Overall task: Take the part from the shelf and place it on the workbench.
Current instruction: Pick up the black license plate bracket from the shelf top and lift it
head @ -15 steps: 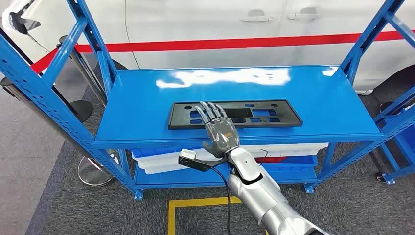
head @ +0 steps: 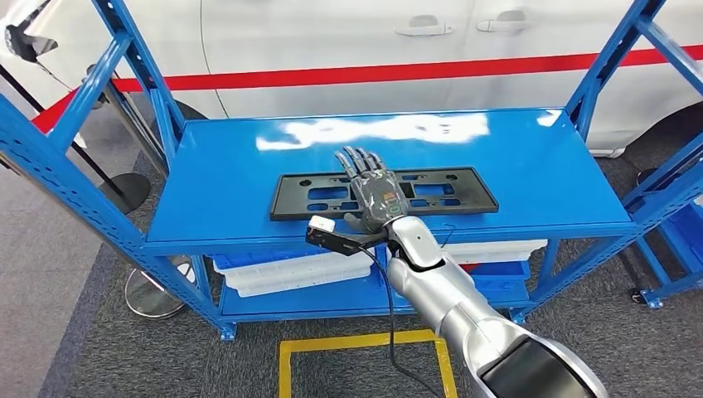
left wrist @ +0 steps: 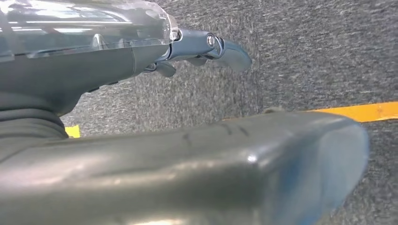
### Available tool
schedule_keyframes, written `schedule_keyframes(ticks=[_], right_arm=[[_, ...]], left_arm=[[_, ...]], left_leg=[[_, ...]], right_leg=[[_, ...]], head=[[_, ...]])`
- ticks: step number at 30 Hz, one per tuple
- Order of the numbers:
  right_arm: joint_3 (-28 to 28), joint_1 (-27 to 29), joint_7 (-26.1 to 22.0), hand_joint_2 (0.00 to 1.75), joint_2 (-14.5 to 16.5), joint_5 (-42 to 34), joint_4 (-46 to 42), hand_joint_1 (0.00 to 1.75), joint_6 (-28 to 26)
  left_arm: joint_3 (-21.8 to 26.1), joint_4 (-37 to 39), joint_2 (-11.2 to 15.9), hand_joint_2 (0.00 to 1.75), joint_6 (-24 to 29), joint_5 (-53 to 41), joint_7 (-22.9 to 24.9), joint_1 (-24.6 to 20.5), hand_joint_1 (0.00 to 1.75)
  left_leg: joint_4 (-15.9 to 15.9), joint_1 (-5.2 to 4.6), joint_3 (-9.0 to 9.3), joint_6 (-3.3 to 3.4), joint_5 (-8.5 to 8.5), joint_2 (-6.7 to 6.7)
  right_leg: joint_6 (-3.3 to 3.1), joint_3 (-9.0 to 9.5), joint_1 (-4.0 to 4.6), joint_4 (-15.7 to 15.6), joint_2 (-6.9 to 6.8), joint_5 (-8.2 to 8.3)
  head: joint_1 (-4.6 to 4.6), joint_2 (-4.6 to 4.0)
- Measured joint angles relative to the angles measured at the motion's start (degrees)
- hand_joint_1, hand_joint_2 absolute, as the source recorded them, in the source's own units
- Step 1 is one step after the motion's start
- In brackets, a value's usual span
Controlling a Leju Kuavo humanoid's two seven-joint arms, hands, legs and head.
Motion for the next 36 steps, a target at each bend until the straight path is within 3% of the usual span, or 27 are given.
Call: schedule_keyframes(ticks=[4, 6, 8, 9, 10, 11, 13, 15, 18, 20, 23, 24, 25, 26, 28, 30, 34, 36], right_arm=[[0.44, -1.38, -0.21, 1.75, 0.09, -0.25, 2.00, 0.00, -0.08], [0.56, -2.01, -0.25, 1.75, 0.10, -0.39, 2.73, 0.00, 0.02], [0.64, -2.40, -0.34, 1.75, 0.09, -0.79, 3.62, 0.00, 0.38], [0.73, -2.47, -0.45, 1.75, 0.09, -1.03, 4.10, 0.00, 0.59], [0.87, -2.56, -0.62, 1.75, 0.10, -1.27, 4.56, 0.00, 0.75], [1.07, -2.77, -0.80, 1.75, 0.15, -1.51, 5.01, 0.00, 0.88], [1.48, -3.66, -1.18, 1.75, 0.40, -2.06, 5.89, 0.00, 1.11], [1.75, -4.67, -1.37, 1.75, 0.85, -2.48, 6.56, 0.00, 1.38], [1.99, -5.21, -1.46, 1.75, 1.32, -2.81, 7.22, 0.00, 1.61], [2.11, -5.44, -1.48, 1.75, 1.64, -2.90, 7.55, 0.00, 1.63], [2.50, -5.61, -1.73, 1.75, 1.98, -3.21, 8.08, 0.00, 1.76], [2.63, -5.56, -1.98, 1.75, 2.01, -3.52, 8.28, 0.00, 1.85], [2.78, -5.51, -2.32, 1.75, 2.05, -4.04, 8.49, 0.00, 1.93], [2.95, -5.48, -2.67, 1.75, 2.11, -4.69, 8.64, 0.00, 1.98], [3.47, -5.48, -3.30, 1.75, 2.28, -6.52, 8.80, 0.00, 1.95], [4.07, -5.41, -3.59, 1.75, 2.40, -8.09, 8.78, 0.00, 1.81], [5.04, -4.48, -2.55, 1.75, 2.43, -9.00, 7.96, 0.00, 1.66], [5.45, -3.86, -1.39, 1.75, 2.33, -8.69, 7.05, 0.00, 1.62]], left_arm=[[0.20, 0.00, -0.19, 0.00, 0.09, 0.05, -0.07, 0.09, 0.00], [0.27, -0.01, -0.30, 0.00, 0.13, 0.22, -0.07, 0.05, 0.00], [0.37, -0.01, -0.28, 0.00, 0.18, 0.45, -0.13, 0.06, 0.00], [0.44, 0.00, -0.28, 0.00, 0.20, 0.57, -0.22, 0.10, 0.00], [0.54, -0.01, -0.30, 0.00, 0.23, 0.69, -0.34, 0.14, 0.00], [0.64, -0.01, -0.32, 0.00, 0.25, 0.80, -0.47, 0.17, 0.00], [0.81, -0.01, -0.38, 0.00, 0.32, 0.98, -0.73, 0.15, 0.00], [0.85, -0.01, -0.42, 0.00, 0.42, 1.12, -0.92, 0.12, 0.00], [0.87, -0.01, -0.48, 0.00, 0.54, 1.22, -1.08, 0.13, 0.00], [0.88, -0.01, -0.48, 0.00, 0.60, 1.24, -1.14, 0.13, 0.00], [0.91, -0.01, -0.48, 0.00, 0.65, 1.44, -1.21, 0.20, 0.00], [0.93, -0.01, -0.48, 0.00, 0.67, 1.57, -1.26, 0.25, 0.00], [0.98, -0.01, -0.48, 0.00, 0.71, 1.73, -1.34, 0.31, 0.00], [1.04, -0.01, -0.48, 0.00, 0.74, 1.92, -1.40, 0.37, 0.00], [1.19, -0.01, -0.46, 0.00, 0.81, 2.31, -1.54, 0.43, 0.00], [1.28, -0.01, -0.45, 0.00, 0.85, 2.68, -1.62, 0.43, 0.00], [1.33, -0.01, -0.45, 0.00, 0.53, 2.86, -1.78, 0.48, 0.00], [1.33, 0.01, -0.37, 0.00, 0.15, 2.83, -1.80, 0.42, 0.00]], left_leg=[[-0.80, 0.29, 0.25, 0.94, 0.28, -0.16], [-1.08, 0.48, 0.34, 1.38, 0.47, -0.09], [-1.09, 0.41, 0.28, 1.58, 0.46, -0.10], [-1.08, 0.41, 0.27, 1.61, 0.45, -0.11], [-1.06, 0.42, 0.28, 1.60, 0.44, -0.14], [-1.03, 0.42, 0.31, 1.57, 0.42, -0.17], [-0.91, 0.31, 0.32, 1.28, 0.32, -0.21], [-0.85, 0.11, 0.26, 0.72, 0.27, -0.20], [-1.11, 0.15, 0.34, -0.27, 0.30, -0.18], [0.91, 0.26, -0.45, -0.77, -1.22, -0.16], [11.79, 0.38, -5.39, -1.31, -6.48, -0.13], [14.69, 0.41, -6.84, -1.45, -7.30, -0.13], [15.42, 0.42, -7.29, -1.52, -6.92, -0.12], [13.67, 0.43, -6.53, -1.52, -5.41, -0.10], [5.57, 0.41, -2.64, -1.29, -1.38, -0.06], [-0.08, 0.22, 0.06, -0.72, 0.35, -0.12], [-1.08, 0.11, 0.35, 0.60, 0.45, -0.22], [-1.40, 0.27, 0.42, 1.23, 0.67, -0.14]], right_leg=[[1.23, -0.30, 0.03, 0.69, -0.07, -0.65], [1.80, -2.60, -0.22, 5.59, -0.09, -3.54], [2.22, -6.25, -0.48, 13.07, -0.12, -6.71], [2.36, -7.41, -0.62, 15.29, -0.12, -7.07], [2.43, -7.56, -0.76, 15.37, -0.13, -6.34], [2.41, -6.62, -0.88, 13.22, -0.15, -4.67], [2.08, -2.89, -0.87, 5.32, -0.22, -0.93], [1.61, -0.56, -0.61, 0.25, -0.23, 0.55], [0.77, -0.27, -0.47, -0.66, -0.22, 0.68], [-0.05, 0.11, -0.77, -1.37, -0.33, 1.06], [-0.64, 0.31, -0.78, -1.68, -0.42, 1.18], [-0.65, 0.31, -0.72, -1.65, -0.42, 1.15], [-0.65, 0.33, -0.69, -1.61, -0.39, 1.11], [-0.59, 0.38, -0.68, -1.53, -0.33, 1.04], [-0.25, 0.46, -0.63, -1.16, -0.15, 0.72], [0.29, 0.32, -0.44, -0.70, -0.02, 0.41], [1.43, 0.06, -0.47, -0.23, -0.06, -0.06], [2.05, -1.71, -0.62, 3.69, -0.10, -2.53]], head=[[0.01, 0.00], [0.02, 0.00], [0.02, 0.00], [0.02, 0.00], [0.02, 0.00], [0.02, 0.00], [0.02, 0.00], [0.01, 0.00], [0.01, 0.00], [0.00, 0.00], [0.00, 0.00], [0.00, 0.00], [0.00, 0.00], [0.00, 0.00], [0.00, 0.00], [0.00, 0.00], [0.01, 0.00], [0.01, 0.00]])
